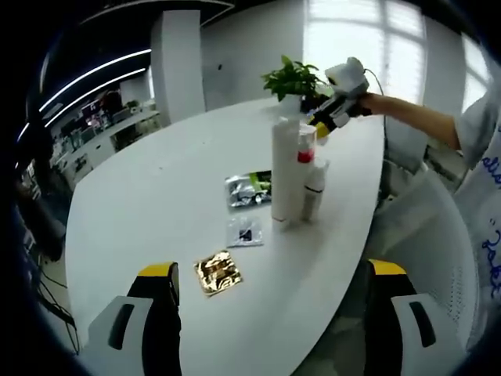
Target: Arrange the skincare products in the storage area until every visible bottle or jar stands upright without overlapping.
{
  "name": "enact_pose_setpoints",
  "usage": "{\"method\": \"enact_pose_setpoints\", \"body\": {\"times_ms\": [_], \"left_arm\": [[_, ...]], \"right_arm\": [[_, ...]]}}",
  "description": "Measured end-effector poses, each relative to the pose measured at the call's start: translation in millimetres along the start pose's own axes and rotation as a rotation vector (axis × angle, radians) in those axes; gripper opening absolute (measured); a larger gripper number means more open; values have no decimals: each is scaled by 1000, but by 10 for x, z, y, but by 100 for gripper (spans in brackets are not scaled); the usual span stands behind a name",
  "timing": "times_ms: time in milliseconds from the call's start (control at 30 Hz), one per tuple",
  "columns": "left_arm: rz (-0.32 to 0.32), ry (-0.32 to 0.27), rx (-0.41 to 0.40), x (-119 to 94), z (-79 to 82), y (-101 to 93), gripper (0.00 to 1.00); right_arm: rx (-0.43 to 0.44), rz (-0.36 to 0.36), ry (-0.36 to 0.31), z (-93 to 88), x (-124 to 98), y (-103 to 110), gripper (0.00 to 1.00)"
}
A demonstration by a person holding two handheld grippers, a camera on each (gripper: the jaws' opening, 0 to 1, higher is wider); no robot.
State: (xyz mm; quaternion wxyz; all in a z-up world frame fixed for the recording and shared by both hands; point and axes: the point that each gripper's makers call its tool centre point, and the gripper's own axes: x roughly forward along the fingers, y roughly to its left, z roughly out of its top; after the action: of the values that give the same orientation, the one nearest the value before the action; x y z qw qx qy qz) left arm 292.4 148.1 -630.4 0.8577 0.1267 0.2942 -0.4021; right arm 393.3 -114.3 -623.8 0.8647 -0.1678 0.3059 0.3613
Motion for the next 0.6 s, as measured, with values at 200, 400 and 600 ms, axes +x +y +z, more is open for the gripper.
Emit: {"method": "enact_pose_setpoints", "body": {"times_ms": [200, 400, 600], "left_arm": [[-3, -11, 17, -8, 37, -67, 96], [-4, -29, 32, -17, 88, -134, 96], [-12, -41, 45, -1, 132, -200, 96]], "right_arm": [[10, -8, -49, 33, -167, 129, 18], [32, -19, -108, 51, -349, 220, 18], [40, -13, -156, 94, -478, 402, 18]]}}
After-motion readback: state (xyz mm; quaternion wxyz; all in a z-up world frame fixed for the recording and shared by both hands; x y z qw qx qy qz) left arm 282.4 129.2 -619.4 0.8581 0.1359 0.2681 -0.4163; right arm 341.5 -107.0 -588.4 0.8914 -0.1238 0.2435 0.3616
